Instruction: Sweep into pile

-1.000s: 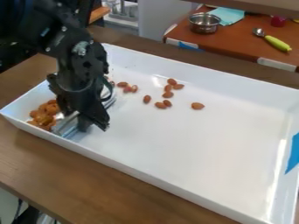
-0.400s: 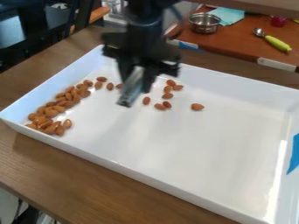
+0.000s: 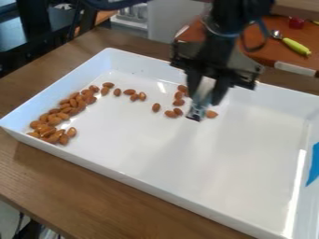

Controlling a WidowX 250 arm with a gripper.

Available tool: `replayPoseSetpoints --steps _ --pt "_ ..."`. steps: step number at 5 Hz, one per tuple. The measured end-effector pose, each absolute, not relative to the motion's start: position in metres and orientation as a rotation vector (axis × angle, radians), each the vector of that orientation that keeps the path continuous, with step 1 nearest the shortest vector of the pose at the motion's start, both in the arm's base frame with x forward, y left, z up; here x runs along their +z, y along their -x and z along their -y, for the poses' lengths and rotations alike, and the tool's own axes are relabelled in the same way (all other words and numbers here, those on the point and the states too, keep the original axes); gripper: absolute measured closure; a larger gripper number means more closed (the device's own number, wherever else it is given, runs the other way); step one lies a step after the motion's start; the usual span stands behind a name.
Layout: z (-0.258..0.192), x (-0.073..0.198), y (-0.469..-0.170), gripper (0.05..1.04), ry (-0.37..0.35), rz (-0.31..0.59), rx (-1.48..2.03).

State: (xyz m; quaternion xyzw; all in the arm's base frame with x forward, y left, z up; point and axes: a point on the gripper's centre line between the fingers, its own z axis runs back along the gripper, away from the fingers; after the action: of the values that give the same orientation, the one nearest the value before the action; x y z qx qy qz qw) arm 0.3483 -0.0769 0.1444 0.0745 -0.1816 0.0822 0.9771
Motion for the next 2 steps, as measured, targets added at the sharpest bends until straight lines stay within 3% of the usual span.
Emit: replayPoseSetpoints --steps 2 --pt "0.096 0.094 -0.362 0.705 -0.246 0.346 0.158"
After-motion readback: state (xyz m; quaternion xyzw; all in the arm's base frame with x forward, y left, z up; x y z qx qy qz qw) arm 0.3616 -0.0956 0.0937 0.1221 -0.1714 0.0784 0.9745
